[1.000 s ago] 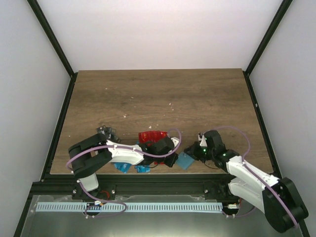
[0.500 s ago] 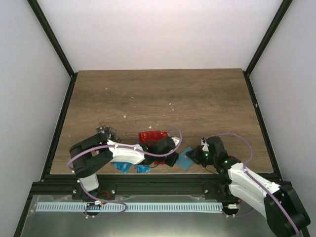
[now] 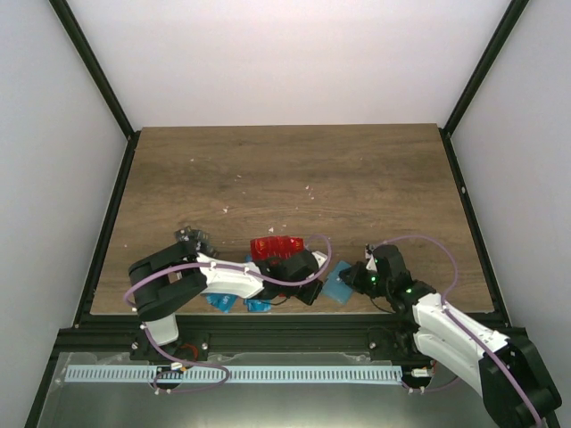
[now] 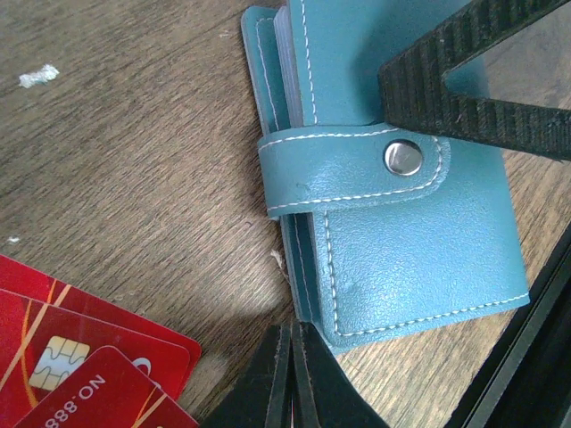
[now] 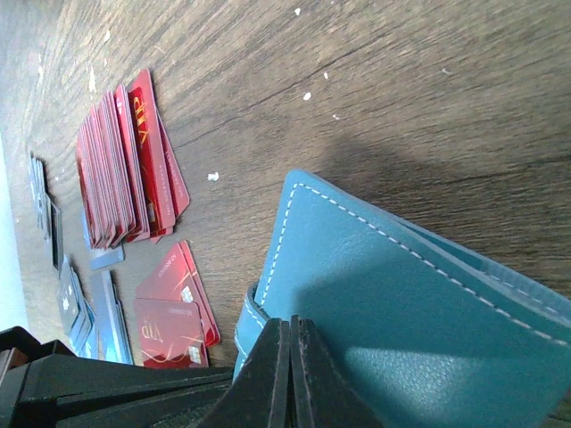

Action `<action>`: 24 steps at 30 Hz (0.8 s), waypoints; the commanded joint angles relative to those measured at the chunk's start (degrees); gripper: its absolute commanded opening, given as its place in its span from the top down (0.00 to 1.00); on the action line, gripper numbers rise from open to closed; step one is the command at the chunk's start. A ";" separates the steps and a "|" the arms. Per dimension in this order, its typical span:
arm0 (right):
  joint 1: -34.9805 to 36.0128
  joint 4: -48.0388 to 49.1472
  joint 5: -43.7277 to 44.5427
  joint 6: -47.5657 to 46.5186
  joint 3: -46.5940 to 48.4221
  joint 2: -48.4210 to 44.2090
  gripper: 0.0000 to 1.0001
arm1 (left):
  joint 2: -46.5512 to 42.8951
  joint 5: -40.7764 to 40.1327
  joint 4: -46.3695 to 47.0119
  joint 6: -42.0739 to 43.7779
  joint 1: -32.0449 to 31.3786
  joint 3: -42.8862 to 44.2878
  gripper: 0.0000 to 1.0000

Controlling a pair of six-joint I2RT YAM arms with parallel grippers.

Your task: Put the credit cards into the card holder

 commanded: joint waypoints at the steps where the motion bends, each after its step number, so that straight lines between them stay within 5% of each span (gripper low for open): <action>1: 0.26 -0.31 1.85 -4.01 0.25 0.42 0.99 | 1.11 -0.39 -1.92 0.14 -0.32 0.70 0.96; 12: 0.26 0.89 1.90 -6.76 0.11 0.50 0.99 | -4.98 2.82 -4.73 2.35 -0.41 5.01 0.92; 24: 0.29 -0.74 1.07 -6.58 3.73 2.04 0.99 | 5.12 5.39 -3.09 5.66 -0.41 9.39 0.91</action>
